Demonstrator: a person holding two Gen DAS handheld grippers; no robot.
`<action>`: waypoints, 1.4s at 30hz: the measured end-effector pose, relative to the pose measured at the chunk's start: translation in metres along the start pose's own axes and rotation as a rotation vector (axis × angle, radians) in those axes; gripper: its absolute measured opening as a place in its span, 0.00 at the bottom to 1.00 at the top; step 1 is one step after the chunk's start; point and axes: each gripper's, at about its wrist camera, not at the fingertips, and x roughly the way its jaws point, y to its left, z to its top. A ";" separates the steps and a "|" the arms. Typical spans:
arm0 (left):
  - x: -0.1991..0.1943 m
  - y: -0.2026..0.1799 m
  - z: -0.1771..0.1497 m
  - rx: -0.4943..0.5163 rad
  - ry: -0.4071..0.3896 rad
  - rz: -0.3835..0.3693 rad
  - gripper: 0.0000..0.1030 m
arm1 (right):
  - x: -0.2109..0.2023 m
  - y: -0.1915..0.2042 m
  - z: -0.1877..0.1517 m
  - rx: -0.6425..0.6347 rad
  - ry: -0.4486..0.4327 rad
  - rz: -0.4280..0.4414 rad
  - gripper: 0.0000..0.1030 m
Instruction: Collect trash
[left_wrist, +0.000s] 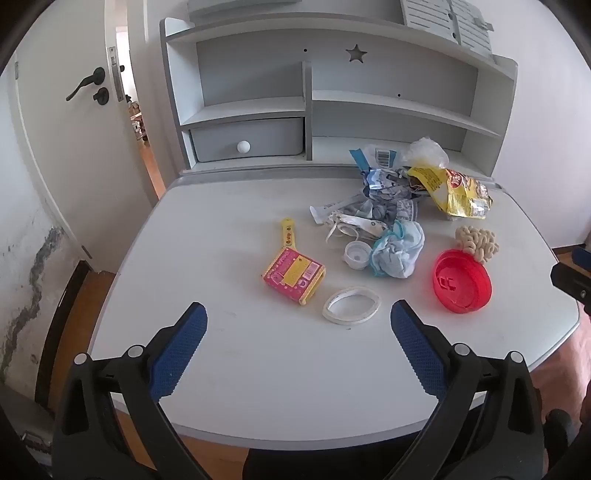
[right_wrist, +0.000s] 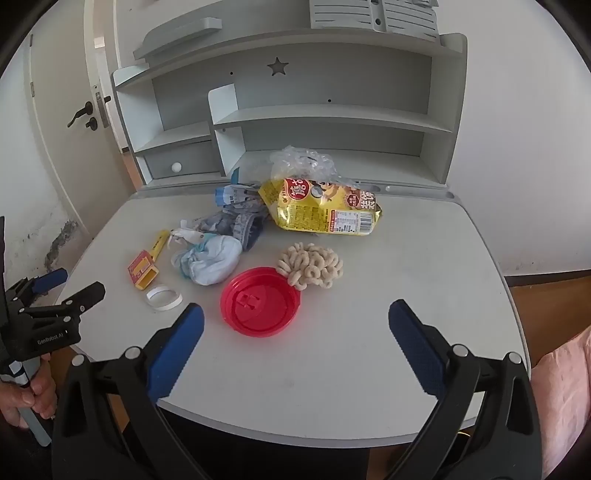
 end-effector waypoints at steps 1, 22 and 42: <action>0.000 0.000 0.000 0.001 0.000 0.003 0.94 | 0.000 0.000 0.001 0.004 0.002 0.002 0.94; -0.006 -0.001 0.002 0.012 -0.006 -0.002 0.94 | -0.005 0.002 0.001 -0.014 -0.013 -0.007 0.94; -0.005 -0.002 0.001 0.015 -0.005 -0.002 0.94 | -0.006 0.003 -0.002 -0.015 -0.019 -0.007 0.94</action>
